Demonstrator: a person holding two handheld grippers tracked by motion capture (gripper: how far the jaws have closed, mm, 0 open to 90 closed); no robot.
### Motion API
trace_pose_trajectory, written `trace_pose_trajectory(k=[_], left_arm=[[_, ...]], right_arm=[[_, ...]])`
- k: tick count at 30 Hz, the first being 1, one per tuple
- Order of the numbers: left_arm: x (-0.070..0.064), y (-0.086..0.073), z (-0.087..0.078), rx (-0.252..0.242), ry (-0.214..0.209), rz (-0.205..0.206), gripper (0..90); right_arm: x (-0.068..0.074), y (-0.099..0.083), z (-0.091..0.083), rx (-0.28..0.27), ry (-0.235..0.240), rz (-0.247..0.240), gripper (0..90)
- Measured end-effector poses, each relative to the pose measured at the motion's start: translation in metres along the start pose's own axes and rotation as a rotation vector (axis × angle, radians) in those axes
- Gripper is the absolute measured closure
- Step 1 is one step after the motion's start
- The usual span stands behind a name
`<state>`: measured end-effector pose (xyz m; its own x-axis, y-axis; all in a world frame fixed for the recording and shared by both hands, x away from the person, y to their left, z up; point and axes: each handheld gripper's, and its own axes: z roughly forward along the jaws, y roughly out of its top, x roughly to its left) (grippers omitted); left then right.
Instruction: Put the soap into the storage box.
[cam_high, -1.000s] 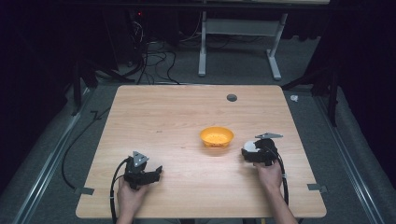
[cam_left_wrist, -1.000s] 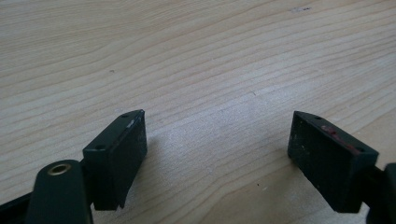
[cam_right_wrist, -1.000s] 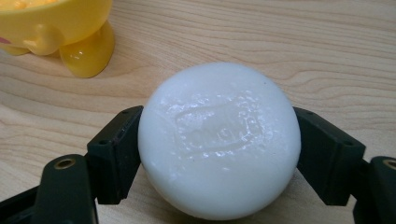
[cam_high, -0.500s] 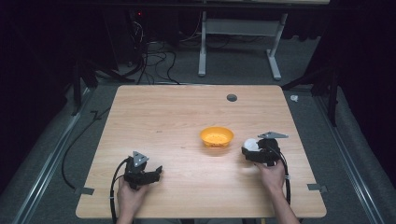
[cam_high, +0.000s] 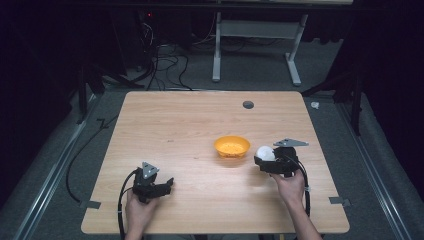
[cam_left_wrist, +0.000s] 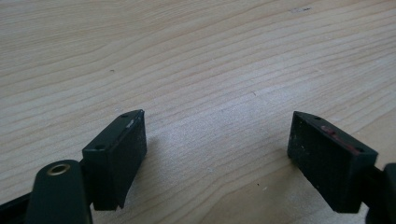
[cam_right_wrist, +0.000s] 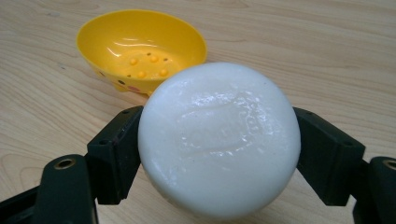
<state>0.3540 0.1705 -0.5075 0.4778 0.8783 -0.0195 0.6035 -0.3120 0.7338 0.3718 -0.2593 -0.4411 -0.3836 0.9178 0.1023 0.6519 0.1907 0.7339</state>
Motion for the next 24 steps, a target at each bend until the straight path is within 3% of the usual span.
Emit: trace_pose_trajectory(k=[12,24], left_arm=[[0.000,0.000,0.000,-0.003,-0.006,0.004,19.8],[0.000,0.000,0.000,-0.002,-0.006,0.005,20.1]], right_arm=[[0.013,0.016,-0.008,-0.018,0.037,-0.026,24.0],[0.031,0.034,-0.003,-0.009,0.078,-0.073,24.0]])
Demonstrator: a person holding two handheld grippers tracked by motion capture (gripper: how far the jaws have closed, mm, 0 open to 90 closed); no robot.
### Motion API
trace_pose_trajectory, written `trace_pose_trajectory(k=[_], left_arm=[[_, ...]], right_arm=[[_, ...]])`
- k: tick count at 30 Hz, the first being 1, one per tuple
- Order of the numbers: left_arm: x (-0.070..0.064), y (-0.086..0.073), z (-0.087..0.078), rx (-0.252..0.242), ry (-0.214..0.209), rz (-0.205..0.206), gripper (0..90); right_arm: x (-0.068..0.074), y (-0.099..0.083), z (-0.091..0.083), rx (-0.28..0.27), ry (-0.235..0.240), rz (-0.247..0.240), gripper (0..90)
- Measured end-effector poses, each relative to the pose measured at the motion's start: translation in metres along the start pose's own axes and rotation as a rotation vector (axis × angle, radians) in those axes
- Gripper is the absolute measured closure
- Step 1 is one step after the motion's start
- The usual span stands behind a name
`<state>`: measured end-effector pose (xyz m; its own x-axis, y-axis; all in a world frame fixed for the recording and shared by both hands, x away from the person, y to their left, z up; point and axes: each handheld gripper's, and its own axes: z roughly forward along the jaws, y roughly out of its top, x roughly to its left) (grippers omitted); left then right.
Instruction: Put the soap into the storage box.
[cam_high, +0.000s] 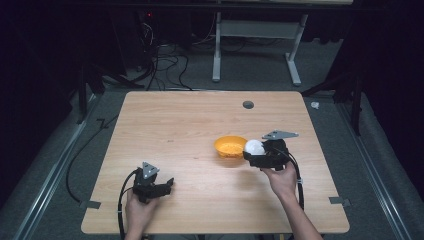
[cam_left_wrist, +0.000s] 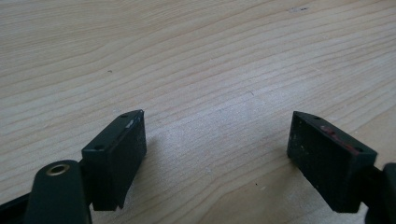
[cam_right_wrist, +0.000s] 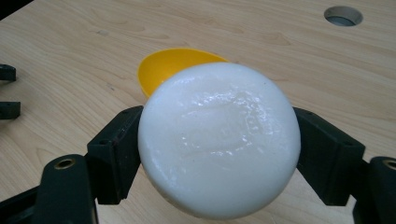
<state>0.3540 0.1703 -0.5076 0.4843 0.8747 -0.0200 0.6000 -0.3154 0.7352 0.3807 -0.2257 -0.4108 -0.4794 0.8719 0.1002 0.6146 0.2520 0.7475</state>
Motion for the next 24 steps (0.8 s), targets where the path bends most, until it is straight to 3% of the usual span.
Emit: trace_pose_trajectory(k=[14,24], left_arm=[[0.000,0.000,0.000,0.000,0.000,-0.002,20.2],[0.000,0.000,0.000,0.000,0.000,-0.001,20.1]], right_arm=[[0.019,0.022,0.020,0.027,0.026,-0.055,24.0],[0.023,0.029,0.028,0.035,0.040,-0.061,24.0]])
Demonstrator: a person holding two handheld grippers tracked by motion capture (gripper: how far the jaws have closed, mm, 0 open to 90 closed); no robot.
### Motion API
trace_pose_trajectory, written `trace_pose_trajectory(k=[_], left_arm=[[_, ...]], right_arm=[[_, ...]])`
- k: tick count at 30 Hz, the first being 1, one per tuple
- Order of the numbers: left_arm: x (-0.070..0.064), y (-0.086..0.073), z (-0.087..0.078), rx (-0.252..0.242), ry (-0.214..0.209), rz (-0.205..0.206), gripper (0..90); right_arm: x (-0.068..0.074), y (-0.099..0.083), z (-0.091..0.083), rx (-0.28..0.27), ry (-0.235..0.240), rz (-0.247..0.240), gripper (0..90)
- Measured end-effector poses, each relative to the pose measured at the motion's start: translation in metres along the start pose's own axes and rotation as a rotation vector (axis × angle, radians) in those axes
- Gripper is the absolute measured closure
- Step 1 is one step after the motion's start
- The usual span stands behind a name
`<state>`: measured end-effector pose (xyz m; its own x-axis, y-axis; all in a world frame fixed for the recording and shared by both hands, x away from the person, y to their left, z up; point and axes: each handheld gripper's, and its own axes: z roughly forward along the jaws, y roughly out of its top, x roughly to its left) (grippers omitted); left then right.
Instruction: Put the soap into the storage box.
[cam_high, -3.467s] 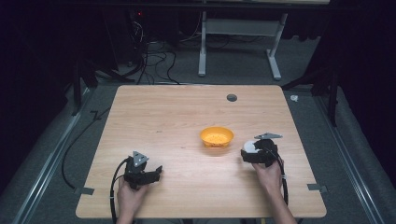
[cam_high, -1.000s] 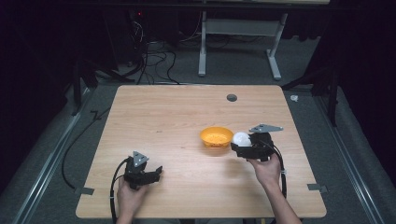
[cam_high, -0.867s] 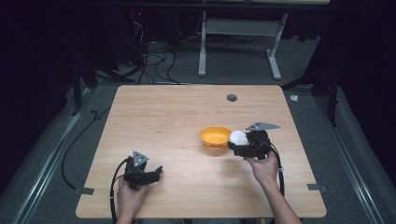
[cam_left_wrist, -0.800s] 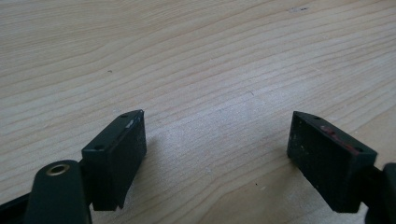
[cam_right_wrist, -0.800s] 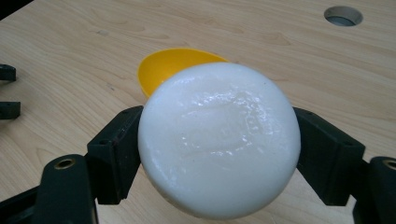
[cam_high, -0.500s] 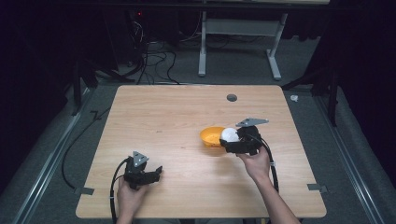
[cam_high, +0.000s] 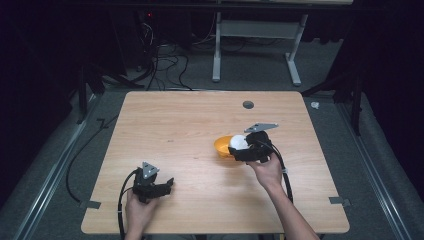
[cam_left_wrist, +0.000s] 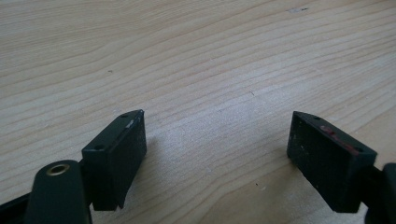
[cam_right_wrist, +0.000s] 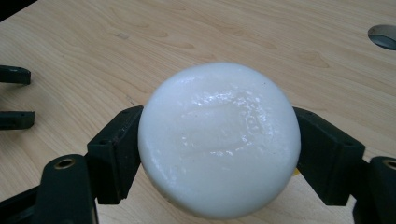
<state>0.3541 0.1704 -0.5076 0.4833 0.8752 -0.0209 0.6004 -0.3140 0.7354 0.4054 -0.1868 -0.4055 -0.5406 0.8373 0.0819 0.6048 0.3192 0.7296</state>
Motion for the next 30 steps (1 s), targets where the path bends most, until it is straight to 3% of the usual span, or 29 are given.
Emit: trace_pose_trajectory(k=[13,30], left_arm=[[0.000,0.000,0.000,0.002,-0.001,0.000,20.0],[0.000,0.000,0.000,0.000,-0.001,0.000,20.1]], right_arm=[[0.001,0.009,0.020,0.039,-0.002,0.001,23.9],[-0.008,0.009,0.043,0.089,-0.034,0.050,23.9]])
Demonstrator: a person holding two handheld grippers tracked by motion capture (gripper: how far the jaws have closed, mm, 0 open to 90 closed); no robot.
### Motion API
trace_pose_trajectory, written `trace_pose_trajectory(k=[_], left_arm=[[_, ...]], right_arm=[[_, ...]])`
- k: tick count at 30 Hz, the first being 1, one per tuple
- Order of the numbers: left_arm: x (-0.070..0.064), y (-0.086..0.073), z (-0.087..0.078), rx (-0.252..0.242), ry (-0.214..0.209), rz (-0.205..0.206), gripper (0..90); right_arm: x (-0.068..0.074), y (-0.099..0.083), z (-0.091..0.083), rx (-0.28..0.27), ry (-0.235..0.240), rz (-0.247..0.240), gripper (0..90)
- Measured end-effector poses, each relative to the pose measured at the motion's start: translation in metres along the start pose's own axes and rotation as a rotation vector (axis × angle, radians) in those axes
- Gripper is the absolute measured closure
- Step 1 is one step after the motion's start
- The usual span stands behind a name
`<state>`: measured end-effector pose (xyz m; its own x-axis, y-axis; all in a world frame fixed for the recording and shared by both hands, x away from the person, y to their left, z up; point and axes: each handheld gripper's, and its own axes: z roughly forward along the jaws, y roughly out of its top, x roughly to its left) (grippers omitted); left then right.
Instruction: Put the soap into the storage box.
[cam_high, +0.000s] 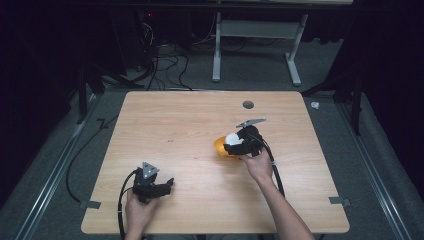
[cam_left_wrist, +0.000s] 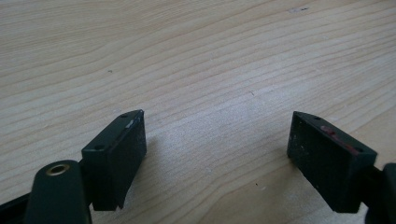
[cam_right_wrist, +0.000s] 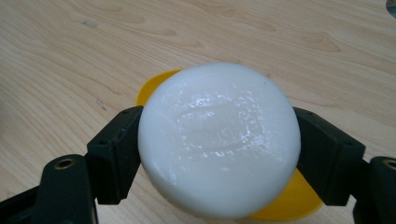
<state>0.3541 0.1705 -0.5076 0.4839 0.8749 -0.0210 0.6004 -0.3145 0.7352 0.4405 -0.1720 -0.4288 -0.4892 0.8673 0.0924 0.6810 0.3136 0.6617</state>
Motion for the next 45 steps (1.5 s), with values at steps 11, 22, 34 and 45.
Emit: trace_pose_trajectory(k=[11,22,34,45], left_arm=[[0.000,0.000,0.000,0.000,0.000,0.000,20.1],[0.000,0.000,0.000,0.000,0.000,0.000,20.1],[0.000,0.000,0.000,0.000,0.000,0.000,20.1],[0.000,0.000,0.000,0.002,0.002,0.003,19.8]], right_arm=[[-0.003,0.000,0.010,0.019,-0.034,0.027,23.8],[-0.001,0.001,0.017,0.041,-0.049,0.030,23.8],[-0.001,0.000,0.024,0.060,-0.057,0.032,23.6],[0.003,0.004,0.013,-0.011,-0.059,0.010,25.1]])
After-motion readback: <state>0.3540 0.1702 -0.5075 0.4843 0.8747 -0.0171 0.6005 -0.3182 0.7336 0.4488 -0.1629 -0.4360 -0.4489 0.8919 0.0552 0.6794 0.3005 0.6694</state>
